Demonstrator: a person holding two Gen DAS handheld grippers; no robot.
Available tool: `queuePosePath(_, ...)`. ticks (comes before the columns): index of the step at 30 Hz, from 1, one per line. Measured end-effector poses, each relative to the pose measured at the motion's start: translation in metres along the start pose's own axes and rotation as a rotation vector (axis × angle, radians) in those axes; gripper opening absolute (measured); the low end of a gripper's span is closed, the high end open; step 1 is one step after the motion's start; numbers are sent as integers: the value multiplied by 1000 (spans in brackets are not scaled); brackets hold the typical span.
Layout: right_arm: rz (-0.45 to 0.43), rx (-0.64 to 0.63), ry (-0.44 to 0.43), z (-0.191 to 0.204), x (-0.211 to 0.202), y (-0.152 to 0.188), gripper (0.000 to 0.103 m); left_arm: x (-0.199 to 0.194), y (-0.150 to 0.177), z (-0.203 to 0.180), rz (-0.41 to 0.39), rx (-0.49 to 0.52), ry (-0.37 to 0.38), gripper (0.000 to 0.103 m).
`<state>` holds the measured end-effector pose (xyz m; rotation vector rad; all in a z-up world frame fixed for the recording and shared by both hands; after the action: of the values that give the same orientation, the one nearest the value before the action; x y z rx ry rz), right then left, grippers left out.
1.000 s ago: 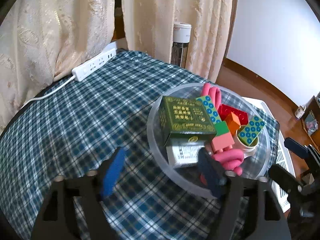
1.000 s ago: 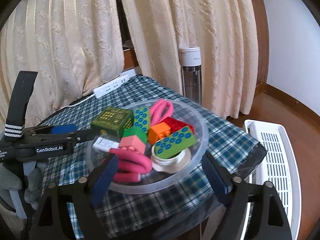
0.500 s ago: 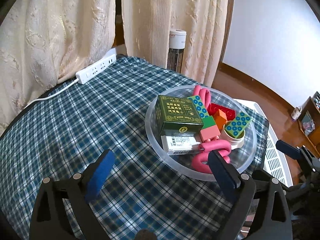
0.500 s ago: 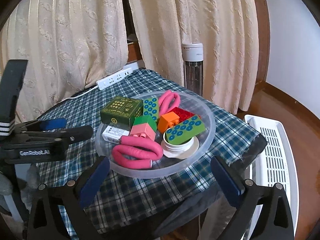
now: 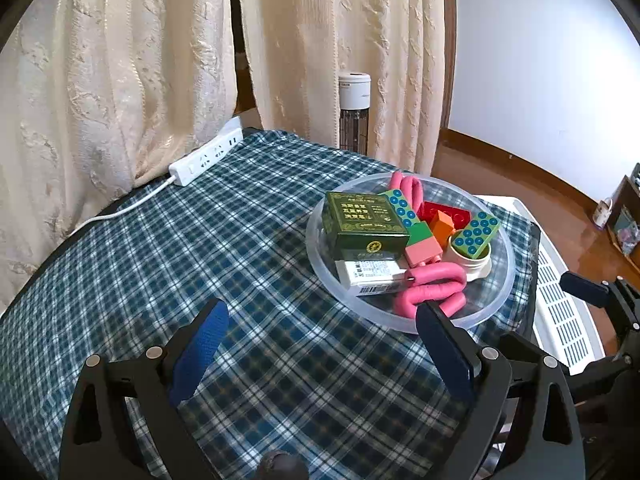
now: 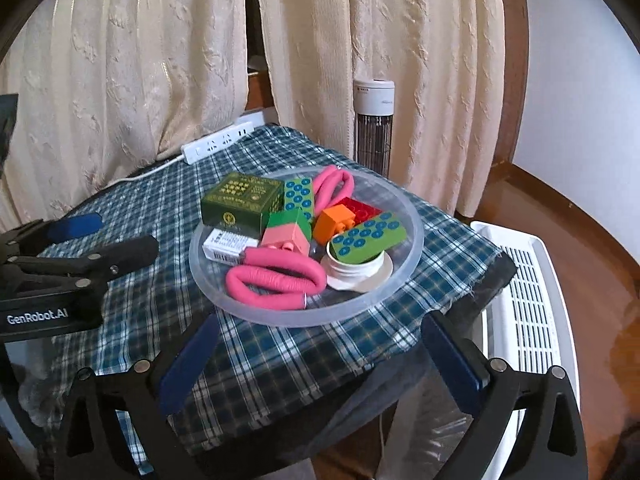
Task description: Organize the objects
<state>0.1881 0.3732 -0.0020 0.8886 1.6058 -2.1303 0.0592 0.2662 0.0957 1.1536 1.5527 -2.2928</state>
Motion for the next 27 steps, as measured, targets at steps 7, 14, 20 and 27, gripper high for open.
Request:
queuePosePath(7,5,-4,34,4,-1,-1,103,-2,3,1,7,10,-35,96)
queuePosePath(14,6,-8,31,5,0,0,103,2,4,-1,37,14,-22,96)
queuePosePath(20,11,5,31,1,1,0,103,8,6,-5,63,30,-36,97)
queuePosePath(27,17,10,28,-1,4,2,103,9,8,-11,57,67,-43,99)
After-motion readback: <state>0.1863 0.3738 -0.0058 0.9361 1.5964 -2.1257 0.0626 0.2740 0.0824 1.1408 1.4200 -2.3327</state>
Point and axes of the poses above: each gripper's, at about its wrist camera, not at the fingertips, and x roughly the way its jaws point, z to its left, y to its underside, the point moved 1 cm from there along x, roughly the way its jaws point, and after that the axes turned 11 degrees about -y, right-handed, at the moved point
